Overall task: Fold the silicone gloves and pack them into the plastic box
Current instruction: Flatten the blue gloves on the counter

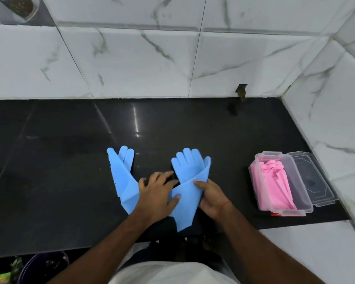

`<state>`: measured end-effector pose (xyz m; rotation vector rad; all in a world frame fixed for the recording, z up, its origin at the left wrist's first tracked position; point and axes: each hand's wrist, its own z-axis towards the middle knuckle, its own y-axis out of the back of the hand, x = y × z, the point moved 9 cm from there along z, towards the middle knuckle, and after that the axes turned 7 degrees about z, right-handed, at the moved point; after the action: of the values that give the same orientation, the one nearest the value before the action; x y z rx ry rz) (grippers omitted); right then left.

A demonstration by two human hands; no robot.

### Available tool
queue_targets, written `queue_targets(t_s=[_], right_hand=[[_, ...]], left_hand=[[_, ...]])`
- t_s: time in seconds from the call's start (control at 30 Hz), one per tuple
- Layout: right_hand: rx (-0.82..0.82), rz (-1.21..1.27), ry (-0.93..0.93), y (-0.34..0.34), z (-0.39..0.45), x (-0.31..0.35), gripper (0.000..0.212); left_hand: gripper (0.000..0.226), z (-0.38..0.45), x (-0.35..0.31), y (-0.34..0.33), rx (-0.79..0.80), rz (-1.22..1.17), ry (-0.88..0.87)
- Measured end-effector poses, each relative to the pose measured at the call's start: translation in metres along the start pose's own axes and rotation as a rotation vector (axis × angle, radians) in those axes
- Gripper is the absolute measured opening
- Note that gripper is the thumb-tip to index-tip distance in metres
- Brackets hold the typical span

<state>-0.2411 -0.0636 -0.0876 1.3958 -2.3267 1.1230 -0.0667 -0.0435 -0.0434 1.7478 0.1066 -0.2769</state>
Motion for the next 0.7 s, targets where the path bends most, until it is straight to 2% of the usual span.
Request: queue_targets(t_s=[0.1,0.2,0.27,0.33,0.37,0.4,0.47,0.53,0.63,0.7], right_hand=[[0.09,0.057,-0.044,-0.026,0.0,-0.013,0.05],[0.063,0.119,-0.053,-0.042,0.002,-0.021,0.042],[0.018,0.068,-0.028,-0.049,0.001,-0.02,0.035],[-0.087,-0.129,0.038,-0.047,0.0,-0.015,0.033],[-0.17,-0.249,0.087,-0.042,-0.001,-0.01,0.035],[-0.272,-0.366,0.148,-0.034,-0.004,-0.003,0.039],[-0.481,-0.537,0.276,-0.017,-0.015,0.015,0.052],[-0.578,-0.625,0.331,0.0,-0.021,0.029,0.061],[-0.575,-0.832,0.408,0.015,-0.026,0.051,0.064],[-0.515,-1.079,0.514,0.014,-0.032,0.06,0.064]], left_hand=[[0.061,0.005,0.006,-0.007,0.06,-0.087,0.111],[0.045,0.003,0.028,0.001,0.057,-0.145,0.217],[0.03,0.002,0.036,0.019,-0.018,-0.117,0.23],[0.019,0.002,0.03,0.04,-0.144,-0.166,0.16],[0.017,0.002,0.022,0.045,-0.159,-0.244,0.1],[0.017,0.003,0.011,0.046,-0.119,-0.362,0.022],[0.018,0.001,-0.023,0.037,0.071,-0.562,-0.167],[0.023,-0.001,-0.049,0.028,0.158,-0.6,-0.293],[0.036,0.008,-0.047,0.007,0.182,-0.587,-0.222],[0.04,0.016,-0.035,-0.003,0.101,-0.389,-0.118]])
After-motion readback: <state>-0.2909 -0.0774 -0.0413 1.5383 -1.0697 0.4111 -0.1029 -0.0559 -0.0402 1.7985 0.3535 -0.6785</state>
